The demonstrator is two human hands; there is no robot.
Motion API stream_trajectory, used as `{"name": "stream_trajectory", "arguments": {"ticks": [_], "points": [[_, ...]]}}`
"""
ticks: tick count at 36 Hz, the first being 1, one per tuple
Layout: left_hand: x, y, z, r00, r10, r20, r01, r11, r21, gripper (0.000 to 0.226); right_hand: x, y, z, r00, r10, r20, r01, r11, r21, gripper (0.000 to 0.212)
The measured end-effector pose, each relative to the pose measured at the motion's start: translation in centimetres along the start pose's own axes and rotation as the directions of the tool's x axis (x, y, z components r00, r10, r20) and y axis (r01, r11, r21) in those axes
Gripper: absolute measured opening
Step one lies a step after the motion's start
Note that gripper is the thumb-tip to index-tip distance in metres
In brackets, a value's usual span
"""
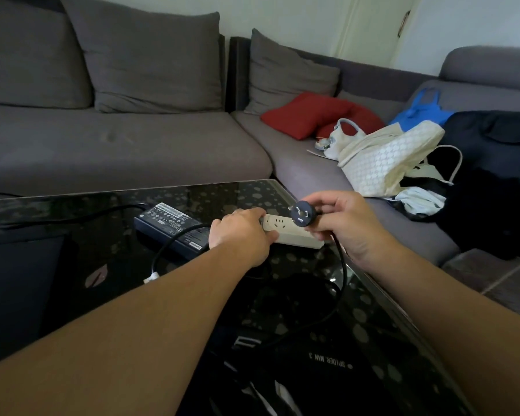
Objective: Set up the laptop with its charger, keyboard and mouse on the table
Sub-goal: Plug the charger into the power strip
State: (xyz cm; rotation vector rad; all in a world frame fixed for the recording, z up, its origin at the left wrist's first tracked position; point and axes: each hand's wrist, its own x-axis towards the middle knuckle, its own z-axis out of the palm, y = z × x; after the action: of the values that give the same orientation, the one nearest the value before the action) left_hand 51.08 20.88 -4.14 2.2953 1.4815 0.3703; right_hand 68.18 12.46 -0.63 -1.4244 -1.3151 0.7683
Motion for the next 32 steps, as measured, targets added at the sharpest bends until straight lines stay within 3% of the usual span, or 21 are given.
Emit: {"name": "stream_trajectory", "arguments": {"ticks": [3, 5, 7, 9, 12, 17, 27, 32], "points": [[-0.1, 0.1, -0.1, 1.000, -0.003, 0.005, 0.003, 1.000, -0.009, 0.042, 0.4, -0.1, -0.9, 0.991, 0.115, 0.074, -0.119, 0.991, 0.059, 0.035], [-0.2, 0.1, -0.1, 1.000, -0.003, 0.004, 0.003, 1.000, -0.010, 0.040, 0.8, -0.5, -1.4, 0.980, 0.194, 0.032, -0.196, 0.978, 0.074, 0.027], [-0.2, 0.1, -0.1, 1.000, -0.010, 0.002, 0.010, 1.000, -0.007, 0.039, 1.2, -0.8, -1.5, 0.978, 0.193, -0.078, -0.200, 0.975, -0.100, 0.017], [-0.3, 0.2, -0.1, 1.000, -0.014, -0.003, 0.014, 1.000, -0.004, 0.038, 1.7, -1.2, -1.1, 0.988, 0.077, -0.136, -0.122, 0.924, -0.363, 0.013], [-0.3, 0.3, -0.1, 1.000, -0.015, -0.004, 0.015, 1.000, -0.004, 0.037, 2.5, -1.8, -0.2, 0.993, -0.025, -0.116, -0.043, 0.833, -0.552, 0.010], [-0.3, 0.2, -0.1, 1.000, -0.021, -0.009, 0.021, 1.000, 0.003, 0.041, 3.6, -2.7, 1.4, 0.998, -0.063, -0.020, 0.019, 0.556, -0.831, 0.016], [-0.3, 0.3, 0.0, 1.000, -0.020, -0.006, 0.020, 1.000, 0.001, 0.043, 4.5, -4.0, 4.0, 0.998, -0.060, -0.015, 0.007, 0.348, -0.938, 0.013], [-0.3, 0.1, 0.0, 1.000, -0.012, -0.005, 0.012, 1.000, 0.004, 0.043, 4.9, -4.8, 4.5, 0.998, -0.046, -0.051, -0.032, 0.342, -0.939, 0.012]]}}
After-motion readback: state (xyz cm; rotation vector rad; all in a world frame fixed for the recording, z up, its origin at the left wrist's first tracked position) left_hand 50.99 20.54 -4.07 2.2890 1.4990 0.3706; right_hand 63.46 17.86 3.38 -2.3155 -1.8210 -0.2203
